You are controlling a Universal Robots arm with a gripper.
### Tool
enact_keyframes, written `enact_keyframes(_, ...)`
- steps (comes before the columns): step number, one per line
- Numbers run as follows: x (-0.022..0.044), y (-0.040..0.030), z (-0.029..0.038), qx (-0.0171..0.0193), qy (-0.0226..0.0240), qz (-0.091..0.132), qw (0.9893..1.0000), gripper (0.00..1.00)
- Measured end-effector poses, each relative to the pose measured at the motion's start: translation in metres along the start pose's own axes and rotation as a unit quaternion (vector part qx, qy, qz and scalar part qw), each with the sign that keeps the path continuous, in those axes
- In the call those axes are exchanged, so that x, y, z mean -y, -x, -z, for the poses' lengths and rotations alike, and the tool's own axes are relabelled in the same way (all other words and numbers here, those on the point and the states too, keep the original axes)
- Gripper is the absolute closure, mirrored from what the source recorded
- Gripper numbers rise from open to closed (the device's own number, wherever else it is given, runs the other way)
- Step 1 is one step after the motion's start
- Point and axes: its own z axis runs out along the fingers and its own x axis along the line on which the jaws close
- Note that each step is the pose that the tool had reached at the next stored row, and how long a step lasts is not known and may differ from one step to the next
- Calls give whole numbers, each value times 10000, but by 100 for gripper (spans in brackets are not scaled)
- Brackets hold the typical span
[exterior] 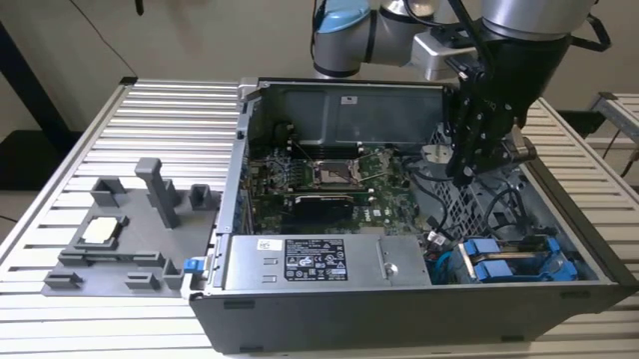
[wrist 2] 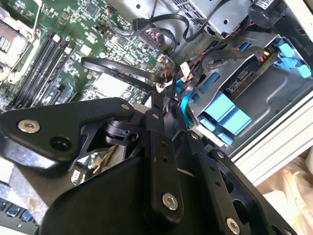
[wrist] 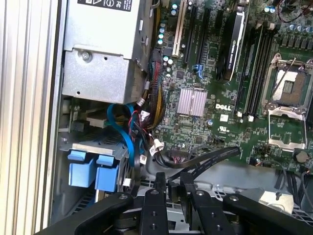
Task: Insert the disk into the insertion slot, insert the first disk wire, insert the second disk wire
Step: 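Insert the first disk wire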
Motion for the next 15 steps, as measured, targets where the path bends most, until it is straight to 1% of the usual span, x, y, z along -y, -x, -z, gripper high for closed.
enact_keyframes(2,0,0,0,-1,0,0,10000,75)
enact_keyframes(3,0,0,0,-1,0,0,10000,83)
enact_keyframes(15,0,0,0,-6,1,0,10000,84)
